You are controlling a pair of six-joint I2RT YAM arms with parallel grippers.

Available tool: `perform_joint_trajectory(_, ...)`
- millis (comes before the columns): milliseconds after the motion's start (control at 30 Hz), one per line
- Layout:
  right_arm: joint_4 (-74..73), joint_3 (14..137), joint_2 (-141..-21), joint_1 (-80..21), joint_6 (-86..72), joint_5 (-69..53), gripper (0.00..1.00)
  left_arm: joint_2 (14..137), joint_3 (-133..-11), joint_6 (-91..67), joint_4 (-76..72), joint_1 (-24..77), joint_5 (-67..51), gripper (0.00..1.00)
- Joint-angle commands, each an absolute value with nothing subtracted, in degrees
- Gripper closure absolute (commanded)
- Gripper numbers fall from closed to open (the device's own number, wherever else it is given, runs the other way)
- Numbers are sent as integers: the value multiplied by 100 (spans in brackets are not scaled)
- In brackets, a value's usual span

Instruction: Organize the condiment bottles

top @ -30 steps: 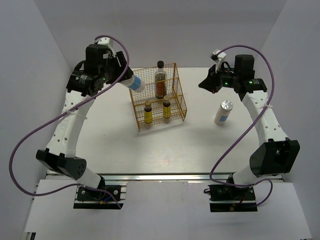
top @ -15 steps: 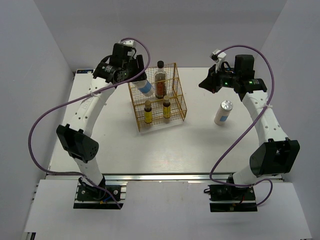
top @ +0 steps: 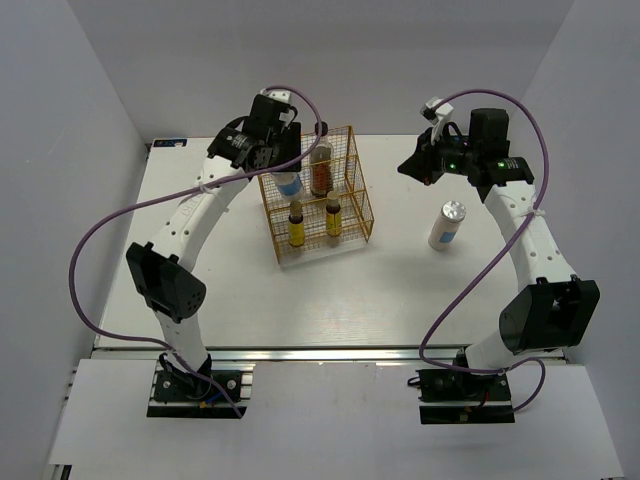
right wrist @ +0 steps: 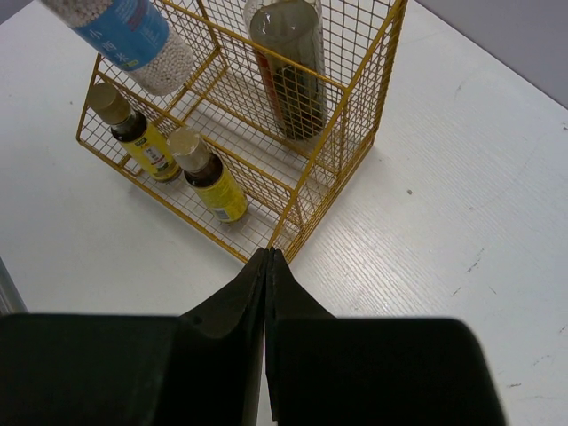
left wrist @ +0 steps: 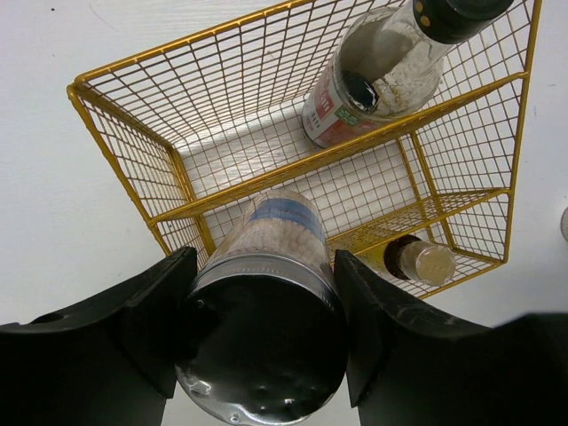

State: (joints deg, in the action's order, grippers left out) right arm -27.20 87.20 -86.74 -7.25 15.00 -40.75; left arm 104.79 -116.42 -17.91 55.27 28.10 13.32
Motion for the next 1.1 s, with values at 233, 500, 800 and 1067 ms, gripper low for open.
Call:
perform_joint_trajectory(233, -2531, 8569, -8517, -703, 1459, -4096, 96, 10854, -11839, -1679, 5467, 2944, 1793, 100)
perform_joint_trajectory(500, -2514, 8525, -8482, -703, 1476, -4078, 95, 11048, -11813, -1670, 5353, 2962, 1951, 97)
perform_joint_trajectory(800, -2505, 8473, -8464, -703, 1477, -4069, 92, 11215, -11672, -1661, 5265, 2962, 1951, 61)
perform_joint_trajectory(1067, -2505, 8455, -8464, -703, 1485, -4043, 88, 11180, -11391, -1731, 5150, 2962, 1916, 42)
